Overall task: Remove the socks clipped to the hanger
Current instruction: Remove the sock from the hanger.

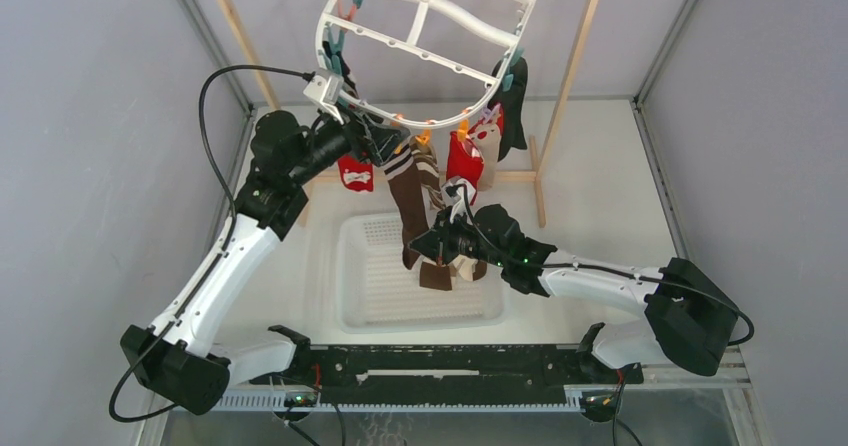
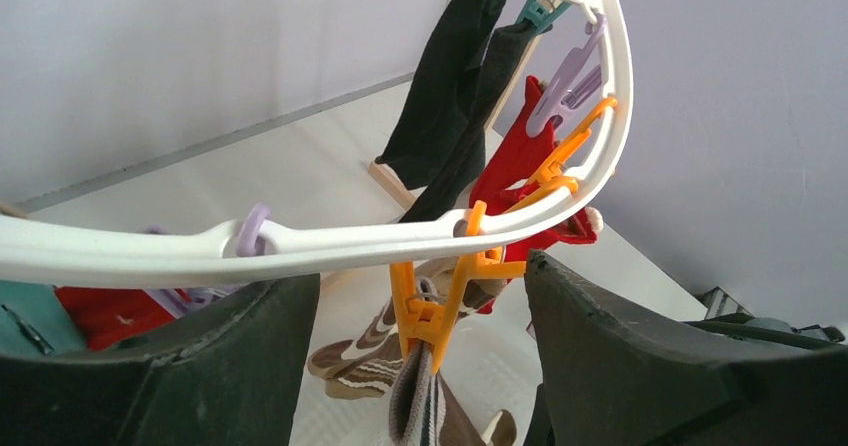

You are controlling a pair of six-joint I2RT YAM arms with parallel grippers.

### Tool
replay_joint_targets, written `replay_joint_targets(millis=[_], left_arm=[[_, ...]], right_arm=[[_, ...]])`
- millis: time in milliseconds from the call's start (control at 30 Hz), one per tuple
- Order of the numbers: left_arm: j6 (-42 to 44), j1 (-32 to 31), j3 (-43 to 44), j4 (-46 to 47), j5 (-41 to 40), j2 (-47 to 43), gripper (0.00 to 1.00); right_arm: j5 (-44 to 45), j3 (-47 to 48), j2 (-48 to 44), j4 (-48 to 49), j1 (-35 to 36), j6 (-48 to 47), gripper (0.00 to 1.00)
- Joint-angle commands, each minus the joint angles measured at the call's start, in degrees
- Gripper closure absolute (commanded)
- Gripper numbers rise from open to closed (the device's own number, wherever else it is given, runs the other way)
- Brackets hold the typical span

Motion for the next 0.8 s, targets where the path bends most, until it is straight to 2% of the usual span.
replay_joint_targets(millis=[0,233,533,767], left_arm=[[-0.4,0.3,-1.8,2.9,-1.2,-1.5,0.2],[-0.3,0.4,-1.9,2.9,-1.7,-1.0,0.24],[-0.7,0.3,0.2,3.3,-0.2,0.9,0.37],[-0.8,0.3,0.3,4.0,0.5,1.6,0.4]], right_arm=[[-0.4,0.0,-0.5,3.0,-0.1,0.5,1.0],[-0.6,0.0,-0.1,3.3,-0.1,0.6,1.0],[-0.8,0.0,0.3,3.2,-0.5,0.5,1.0],[-1.4,-0.4,0.4,3.5,-0.8,0.6,1.0]])
